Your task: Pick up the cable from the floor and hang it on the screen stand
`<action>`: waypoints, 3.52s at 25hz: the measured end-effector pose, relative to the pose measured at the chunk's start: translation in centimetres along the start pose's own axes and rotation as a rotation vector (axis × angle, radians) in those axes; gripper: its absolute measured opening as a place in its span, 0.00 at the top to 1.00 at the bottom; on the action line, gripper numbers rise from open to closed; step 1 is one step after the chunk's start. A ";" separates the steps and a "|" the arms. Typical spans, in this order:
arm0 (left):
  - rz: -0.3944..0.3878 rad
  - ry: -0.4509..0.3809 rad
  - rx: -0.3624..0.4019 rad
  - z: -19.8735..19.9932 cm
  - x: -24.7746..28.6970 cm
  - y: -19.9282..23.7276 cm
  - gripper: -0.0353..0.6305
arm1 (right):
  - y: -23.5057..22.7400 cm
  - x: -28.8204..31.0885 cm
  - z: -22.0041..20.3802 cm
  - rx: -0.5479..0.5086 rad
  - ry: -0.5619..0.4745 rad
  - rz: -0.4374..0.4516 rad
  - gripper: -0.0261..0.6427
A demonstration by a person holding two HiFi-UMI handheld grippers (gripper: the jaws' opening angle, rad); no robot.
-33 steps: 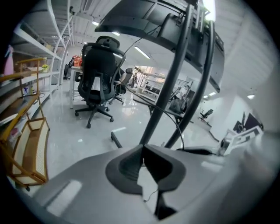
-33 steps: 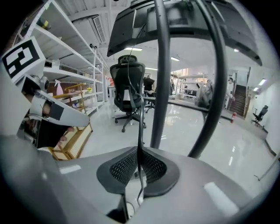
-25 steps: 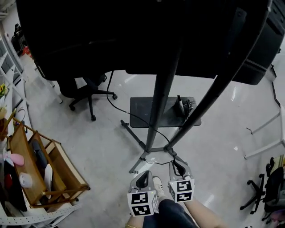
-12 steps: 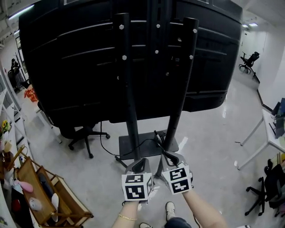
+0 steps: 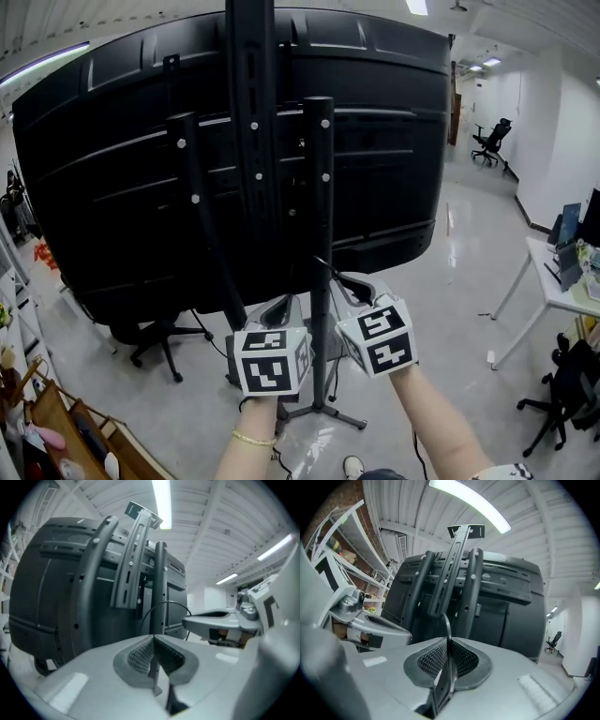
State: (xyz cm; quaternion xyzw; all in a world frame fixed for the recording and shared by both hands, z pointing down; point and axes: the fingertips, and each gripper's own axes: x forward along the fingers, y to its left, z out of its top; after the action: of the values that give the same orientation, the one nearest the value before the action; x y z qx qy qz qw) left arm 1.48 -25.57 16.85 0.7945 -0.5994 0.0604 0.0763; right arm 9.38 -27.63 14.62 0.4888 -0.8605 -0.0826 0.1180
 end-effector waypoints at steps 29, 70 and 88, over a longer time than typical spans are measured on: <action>0.183 -0.320 0.168 29.0 5.6 1.0 0.94 | -16.5 6.5 26.8 -0.123 -0.223 -0.081 0.93; 0.124 -0.254 0.068 4.5 3.5 -3.7 0.94 | -6.6 -1.0 -0.2 0.072 -0.253 -0.031 0.96; 0.141 -0.250 0.055 4.5 3.5 -3.8 0.94 | -5.7 -0.8 -0.9 0.064 -0.224 0.031 0.96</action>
State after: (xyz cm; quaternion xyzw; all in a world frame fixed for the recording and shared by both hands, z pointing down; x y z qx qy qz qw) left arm 6.11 -28.76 12.93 0.7535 -0.6568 -0.0171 -0.0252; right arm 14.74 -29.92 13.95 0.4666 -0.8779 -0.1074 0.0067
